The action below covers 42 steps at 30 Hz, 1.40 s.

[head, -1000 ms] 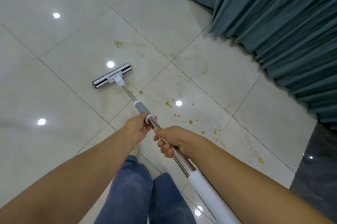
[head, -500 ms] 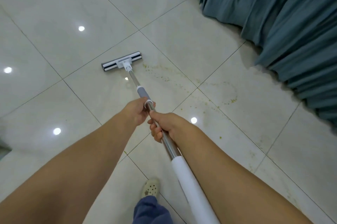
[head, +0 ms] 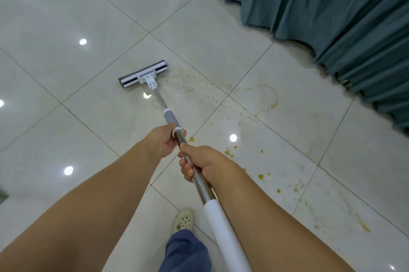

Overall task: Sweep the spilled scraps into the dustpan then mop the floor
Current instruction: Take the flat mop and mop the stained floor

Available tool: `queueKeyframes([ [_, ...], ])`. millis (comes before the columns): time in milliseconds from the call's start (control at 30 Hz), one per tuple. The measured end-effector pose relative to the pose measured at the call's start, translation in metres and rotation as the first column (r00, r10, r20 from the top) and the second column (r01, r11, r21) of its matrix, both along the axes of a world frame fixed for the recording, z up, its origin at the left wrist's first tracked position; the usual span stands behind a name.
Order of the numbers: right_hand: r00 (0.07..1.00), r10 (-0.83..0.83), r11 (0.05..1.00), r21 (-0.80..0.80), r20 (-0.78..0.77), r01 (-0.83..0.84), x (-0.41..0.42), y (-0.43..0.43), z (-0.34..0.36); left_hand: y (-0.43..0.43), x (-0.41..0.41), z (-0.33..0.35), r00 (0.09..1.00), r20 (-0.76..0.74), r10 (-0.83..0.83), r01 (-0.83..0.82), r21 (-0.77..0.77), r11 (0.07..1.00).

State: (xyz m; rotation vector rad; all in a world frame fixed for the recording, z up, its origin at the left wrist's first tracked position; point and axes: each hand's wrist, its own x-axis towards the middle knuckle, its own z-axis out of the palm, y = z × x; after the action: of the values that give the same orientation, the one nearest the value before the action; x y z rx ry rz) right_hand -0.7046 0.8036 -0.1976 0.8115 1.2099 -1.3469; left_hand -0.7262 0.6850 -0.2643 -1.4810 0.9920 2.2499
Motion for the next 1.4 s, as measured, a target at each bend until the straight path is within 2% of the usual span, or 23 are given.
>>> queueKeyframes([
  [300,0.992,-0.114,0.992,0.056,0.046,0.112,0.117,0.14,0.039,0.146,0.102,0.036,0.993,0.048,-0.11,0.105,0.093,0.99],
  [533,0.977,-0.197,0.978,0.092,0.081,0.189,0.224,0.261,0.082,0.264,0.199,0.067,0.95,0.104,-0.294,0.267,0.217,0.939],
  [633,0.979,-0.174,0.979,0.122,0.104,0.161,0.254,0.303,0.1,0.299,0.23,0.074,0.946,0.115,-0.303,0.264,0.266,0.927],
  [733,0.991,-0.078,0.983,0.172,0.112,0.058,0.26,0.319,0.104,0.321,0.241,0.08,0.926,0.113,-0.36,0.319,0.273,0.907],
  [833,0.998,-0.029,0.976,0.219,0.056,0.016,0.241,0.308,0.098,0.327,0.222,0.082,0.929,0.131,-0.347,0.309,0.246,0.919],
  [1000,0.997,-0.048,0.976,0.215,0.063,0.033,0.191,0.288,0.085,0.315,0.167,0.072,0.951,0.175,-0.255,0.21,0.24,0.948],
  [1200,0.988,-0.15,0.979,0.143,0.034,0.144,0.078,0.228,0.061,0.255,0.049,0.049,0.941,0.163,-0.297,0.269,0.177,0.947],
  [1400,0.985,-0.175,0.978,0.117,0.007,0.173,-0.058,0.152,0.038,0.179,-0.093,0.023,0.916,0.14,-0.375,0.366,0.086,0.927],
])
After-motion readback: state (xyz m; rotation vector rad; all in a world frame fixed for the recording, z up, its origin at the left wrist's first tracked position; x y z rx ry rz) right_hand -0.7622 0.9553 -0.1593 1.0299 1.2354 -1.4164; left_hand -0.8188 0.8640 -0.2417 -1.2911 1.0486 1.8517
